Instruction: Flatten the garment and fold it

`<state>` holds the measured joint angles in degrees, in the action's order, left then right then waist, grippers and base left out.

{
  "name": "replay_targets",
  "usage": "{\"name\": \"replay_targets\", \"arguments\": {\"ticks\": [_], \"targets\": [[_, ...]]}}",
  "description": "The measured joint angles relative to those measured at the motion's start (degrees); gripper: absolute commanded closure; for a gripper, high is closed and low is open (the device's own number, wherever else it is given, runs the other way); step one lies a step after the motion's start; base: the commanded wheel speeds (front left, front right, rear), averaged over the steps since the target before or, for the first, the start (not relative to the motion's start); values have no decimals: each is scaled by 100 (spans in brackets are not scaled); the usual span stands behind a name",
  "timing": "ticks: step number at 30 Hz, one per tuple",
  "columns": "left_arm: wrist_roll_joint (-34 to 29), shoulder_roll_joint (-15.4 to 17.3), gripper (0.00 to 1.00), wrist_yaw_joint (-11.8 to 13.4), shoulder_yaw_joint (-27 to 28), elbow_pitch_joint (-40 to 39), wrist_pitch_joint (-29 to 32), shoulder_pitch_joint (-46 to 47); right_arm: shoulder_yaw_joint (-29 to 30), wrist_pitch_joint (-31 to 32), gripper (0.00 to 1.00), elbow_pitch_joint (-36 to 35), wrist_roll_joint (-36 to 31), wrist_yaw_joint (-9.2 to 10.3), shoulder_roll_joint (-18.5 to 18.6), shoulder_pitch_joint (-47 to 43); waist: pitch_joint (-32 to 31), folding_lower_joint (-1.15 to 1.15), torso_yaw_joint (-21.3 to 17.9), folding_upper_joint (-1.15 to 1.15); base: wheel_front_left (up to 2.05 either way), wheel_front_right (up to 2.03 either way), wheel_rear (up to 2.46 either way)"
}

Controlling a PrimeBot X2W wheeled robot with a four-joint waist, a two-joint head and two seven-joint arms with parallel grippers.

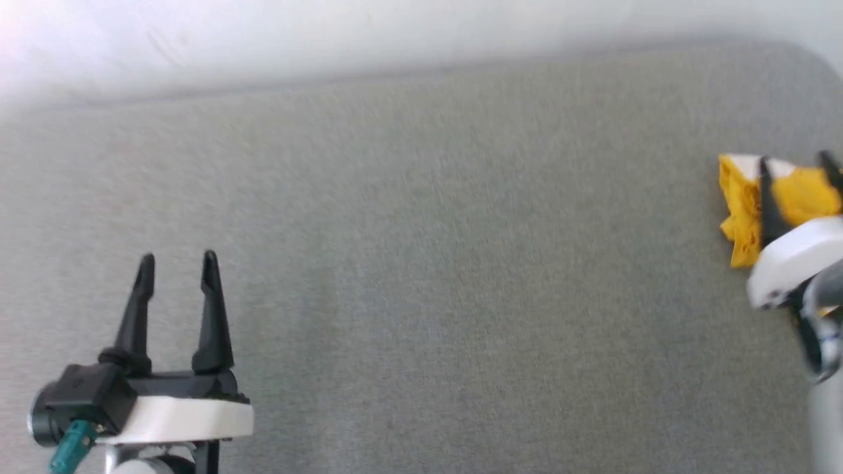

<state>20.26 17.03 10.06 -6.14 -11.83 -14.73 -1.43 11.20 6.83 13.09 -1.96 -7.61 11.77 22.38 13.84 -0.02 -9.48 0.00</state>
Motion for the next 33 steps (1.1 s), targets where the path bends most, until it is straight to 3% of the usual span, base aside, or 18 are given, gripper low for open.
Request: {"name": "replay_targets", "arguments": {"ticks": [8, 13, 25, 33], "targets": [[-112, -247, 0, 19, -138, 226, -1, -353, -233, -459, 0, -981, 59, 0, -646, -1160, -755, 0, 292, 0, 0, 0, 0], [-264, -434, 0, 25, -234, 359, 0, -574, -282, -762, 0, -1323, 29, 0, -843, -1900, -1109, 1, 488, 0, 0, 0, 0], [-460, -586, 0, -42, -394, 721, 0, -1248, -355, -1249, 0, -1107, 304, 0, -869, -2937, -1796, 1, 765, 0, 0, 0, 0], [-478, -692, 0, -148, -359, 762, 0, -1296, -343, -1445, 0, -982, 468, 0, -869, -3084, -1780, 2, 867, 0, 0, 0, 0]]}}
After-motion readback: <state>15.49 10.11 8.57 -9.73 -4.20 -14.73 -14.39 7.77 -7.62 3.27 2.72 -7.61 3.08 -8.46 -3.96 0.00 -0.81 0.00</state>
